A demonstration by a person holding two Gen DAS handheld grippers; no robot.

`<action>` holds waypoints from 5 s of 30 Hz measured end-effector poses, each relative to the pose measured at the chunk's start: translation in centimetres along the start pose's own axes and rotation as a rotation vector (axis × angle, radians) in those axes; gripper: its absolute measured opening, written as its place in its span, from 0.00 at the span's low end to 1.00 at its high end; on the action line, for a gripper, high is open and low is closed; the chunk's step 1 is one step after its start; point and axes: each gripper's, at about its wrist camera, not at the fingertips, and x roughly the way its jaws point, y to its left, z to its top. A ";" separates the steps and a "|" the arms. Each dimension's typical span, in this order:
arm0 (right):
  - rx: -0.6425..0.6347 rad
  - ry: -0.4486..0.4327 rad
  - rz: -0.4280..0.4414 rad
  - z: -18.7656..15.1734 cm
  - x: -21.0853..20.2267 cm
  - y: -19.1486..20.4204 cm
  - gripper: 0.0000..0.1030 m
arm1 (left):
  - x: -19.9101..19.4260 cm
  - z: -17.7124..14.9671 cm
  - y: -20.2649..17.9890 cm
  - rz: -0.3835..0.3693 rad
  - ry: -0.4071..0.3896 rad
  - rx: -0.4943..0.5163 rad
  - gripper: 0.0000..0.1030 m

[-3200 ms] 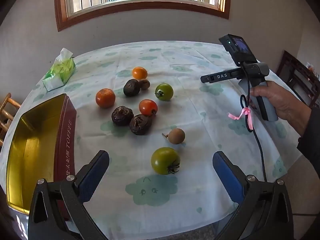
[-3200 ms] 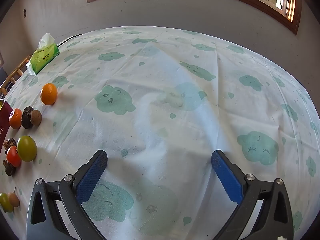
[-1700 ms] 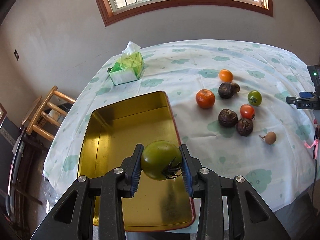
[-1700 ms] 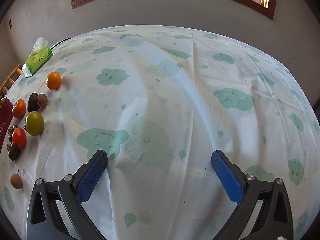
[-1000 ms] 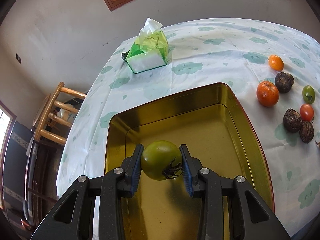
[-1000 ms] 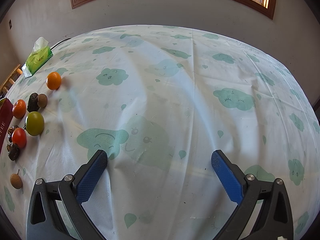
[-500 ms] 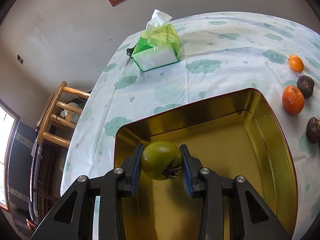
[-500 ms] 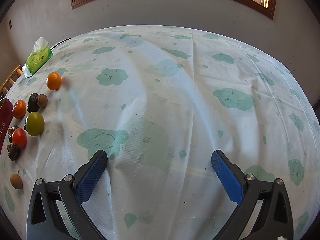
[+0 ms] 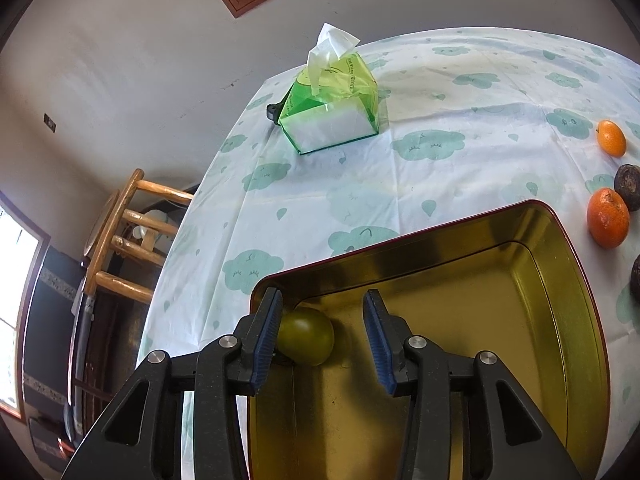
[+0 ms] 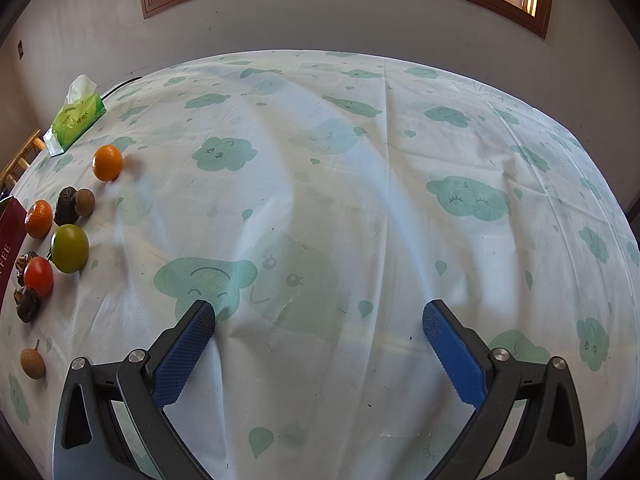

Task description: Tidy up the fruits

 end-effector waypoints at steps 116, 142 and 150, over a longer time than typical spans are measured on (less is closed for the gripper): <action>-0.229 -0.062 0.356 -4.2 -5.5 17.3 0.34 | -15.7 -26.1 -5.2 -0.052 -0.330 -0.355 1.00; -0.003 -0.088 0.272 -5.2 -4.8 1.5 0.35 | -13.2 1.7 -20.7 -0.678 -0.170 0.592 0.58; -0.003 -0.089 0.298 -5.3 -4.8 1.6 0.35 | -9.0 3.4 -22.3 -0.662 -0.058 0.664 0.57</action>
